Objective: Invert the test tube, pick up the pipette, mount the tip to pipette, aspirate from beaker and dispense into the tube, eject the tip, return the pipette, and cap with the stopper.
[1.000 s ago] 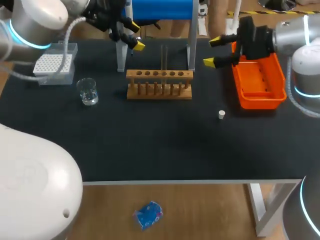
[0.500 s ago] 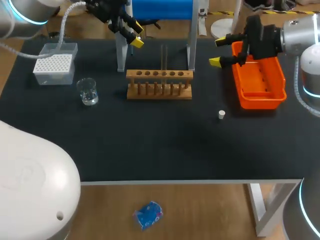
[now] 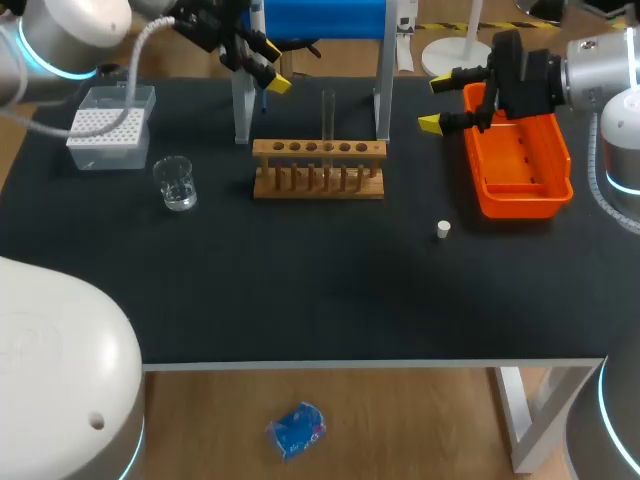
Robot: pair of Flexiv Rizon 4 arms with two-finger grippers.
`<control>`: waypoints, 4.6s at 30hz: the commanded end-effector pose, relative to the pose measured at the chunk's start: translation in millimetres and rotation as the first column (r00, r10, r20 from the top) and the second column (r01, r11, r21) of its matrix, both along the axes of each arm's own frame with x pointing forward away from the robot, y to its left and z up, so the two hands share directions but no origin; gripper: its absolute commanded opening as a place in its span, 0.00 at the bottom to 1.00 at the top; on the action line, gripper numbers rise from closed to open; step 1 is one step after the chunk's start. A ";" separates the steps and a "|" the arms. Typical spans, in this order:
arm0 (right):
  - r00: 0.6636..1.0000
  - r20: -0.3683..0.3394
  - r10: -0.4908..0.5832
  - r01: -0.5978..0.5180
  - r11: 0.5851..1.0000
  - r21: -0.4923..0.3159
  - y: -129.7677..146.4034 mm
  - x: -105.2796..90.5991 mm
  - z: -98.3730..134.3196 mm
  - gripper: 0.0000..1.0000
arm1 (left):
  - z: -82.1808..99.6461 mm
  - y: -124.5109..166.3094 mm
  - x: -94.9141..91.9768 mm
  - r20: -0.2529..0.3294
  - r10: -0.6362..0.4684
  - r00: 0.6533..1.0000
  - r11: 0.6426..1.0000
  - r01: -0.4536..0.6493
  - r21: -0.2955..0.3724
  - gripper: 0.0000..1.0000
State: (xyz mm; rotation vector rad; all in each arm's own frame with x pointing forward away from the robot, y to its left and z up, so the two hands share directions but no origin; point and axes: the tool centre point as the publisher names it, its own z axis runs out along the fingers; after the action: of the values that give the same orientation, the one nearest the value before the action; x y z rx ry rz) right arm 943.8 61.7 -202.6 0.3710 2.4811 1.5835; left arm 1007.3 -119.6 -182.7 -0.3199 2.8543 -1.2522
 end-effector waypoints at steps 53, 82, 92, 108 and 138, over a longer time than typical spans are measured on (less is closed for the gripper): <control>0.992 -0.079 -0.097 0.099 0.995 0.012 -83.2 -118.8 -78.5 1.00 | -45.7 -32.4 3.0 0.099 0.090 0.991 0.995 -0.093 0.028 1.00; 0.976 -0.132 -0.171 0.159 0.982 -0.098 -87.6 -104.1 -123.2 1.00 | -45.7 -32.4 3.0 0.099 0.090 0.991 0.995 -0.093 0.028 1.00; 0.972 -0.121 -0.201 0.178 0.968 -0.174 -79.1 -99.4 -168.6 1.00 | -45.7 -32.4 3.0 0.099 0.090 0.991 0.995 -0.093 0.028 1.00; 0.966 -0.100 -0.239 0.219 0.959 -0.182 -71.0 -82.1 -195.4 1.00 | -45.7 -32.4 3.0 0.099 0.090 0.991 0.995 -0.093 0.028 1.00; 0.956 -0.144 -0.254 0.224 0.955 -0.194 -56.7 -56.3 -227.3 0.65 | -45.7 -32.4 3.0 0.099 0.090 0.991 0.995 -0.093 0.028 1.00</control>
State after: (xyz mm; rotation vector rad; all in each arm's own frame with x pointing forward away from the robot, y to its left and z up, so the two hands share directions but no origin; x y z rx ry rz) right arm 883.1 2.6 -425.6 0.7756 2.5553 1.2748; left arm 1010.5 -152.2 -228.8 -0.3709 2.7397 -1.1720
